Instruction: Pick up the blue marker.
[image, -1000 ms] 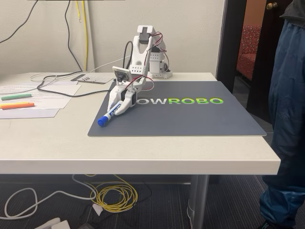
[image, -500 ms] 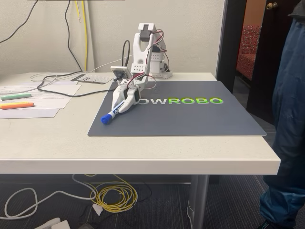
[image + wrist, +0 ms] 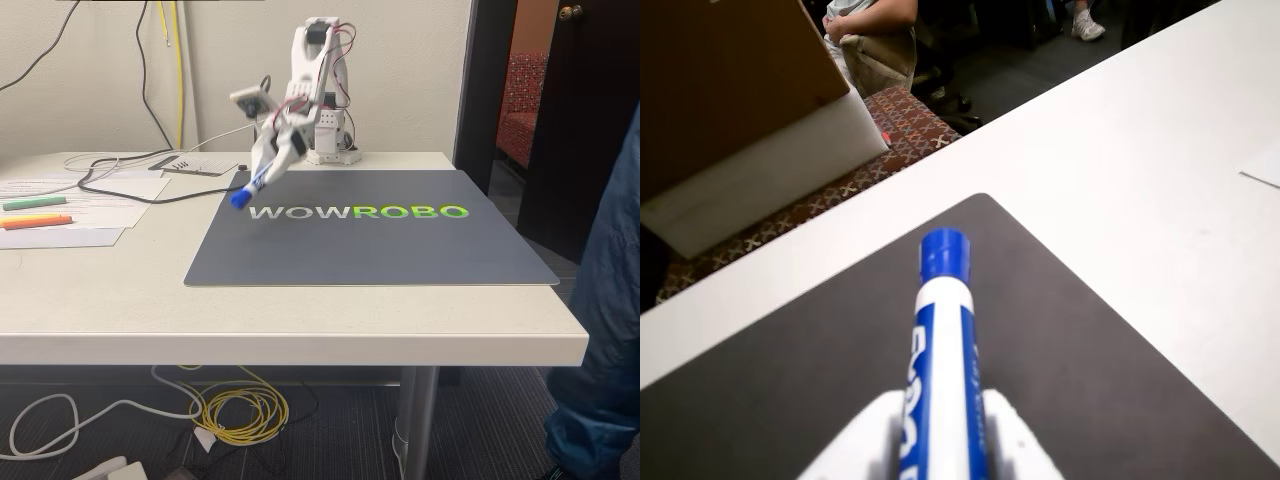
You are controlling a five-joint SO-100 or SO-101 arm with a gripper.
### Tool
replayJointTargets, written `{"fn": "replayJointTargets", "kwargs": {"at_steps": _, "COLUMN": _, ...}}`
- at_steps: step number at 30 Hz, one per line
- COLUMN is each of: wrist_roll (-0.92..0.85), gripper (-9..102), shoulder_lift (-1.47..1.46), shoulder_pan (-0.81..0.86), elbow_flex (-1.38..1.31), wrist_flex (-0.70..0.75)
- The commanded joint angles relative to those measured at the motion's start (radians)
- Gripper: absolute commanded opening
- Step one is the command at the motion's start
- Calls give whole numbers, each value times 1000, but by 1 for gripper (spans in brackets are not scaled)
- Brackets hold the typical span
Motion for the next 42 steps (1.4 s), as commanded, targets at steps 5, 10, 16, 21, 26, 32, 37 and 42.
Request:
{"fn": "replayJointTargets", "kwargs": {"at_steps": 5, "wrist_roll": 233, "gripper": 5, "shoulder_lift": 589, "shoulder_pan": -23, "elbow_flex": 51, "wrist_flex": 554}}
{"fn": "replayJointTargets", "kwargs": {"at_steps": 10, "wrist_roll": 391, "gripper": 5, "shoulder_lift": 776, "shoulder_pan": -37, "elbow_flex": 54, "wrist_flex": 765}}
{"fn": "replayJointTargets", "kwargs": {"at_steps": 16, "wrist_roll": 592, "gripper": 5, "shoulder_lift": 934, "shoulder_pan": -48, "elbow_flex": 117, "wrist_flex": 881}}
{"fn": "replayJointTargets", "kwargs": {"at_steps": 21, "wrist_roll": 718, "gripper": 5, "shoulder_lift": 1026, "shoulder_pan": -57, "elbow_flex": 164, "wrist_flex": 951}}
{"fn": "replayJointTargets", "kwargs": {"at_steps": 26, "wrist_roll": 807, "gripper": 5, "shoulder_lift": 1147, "shoulder_pan": -55, "elbow_flex": 212, "wrist_flex": 1043}}
{"fn": "replayJointTargets", "kwargs": {"at_steps": 32, "wrist_roll": 919, "gripper": 5, "shoulder_lift": 1296, "shoulder_pan": -48, "elbow_flex": 241, "wrist_flex": 1189}}
{"fn": "replayJointTargets", "kwargs": {"at_steps": 37, "wrist_roll": 1017, "gripper": 5, "shoulder_lift": 1402, "shoulder_pan": -41, "elbow_flex": 242, "wrist_flex": 1292}}
{"fn": "replayJointTargets", "kwargs": {"at_steps": 42, "wrist_roll": 1104, "gripper": 5, "shoulder_lift": 1447, "shoulder_pan": -41, "elbow_flex": 242, "wrist_flex": 1335}}
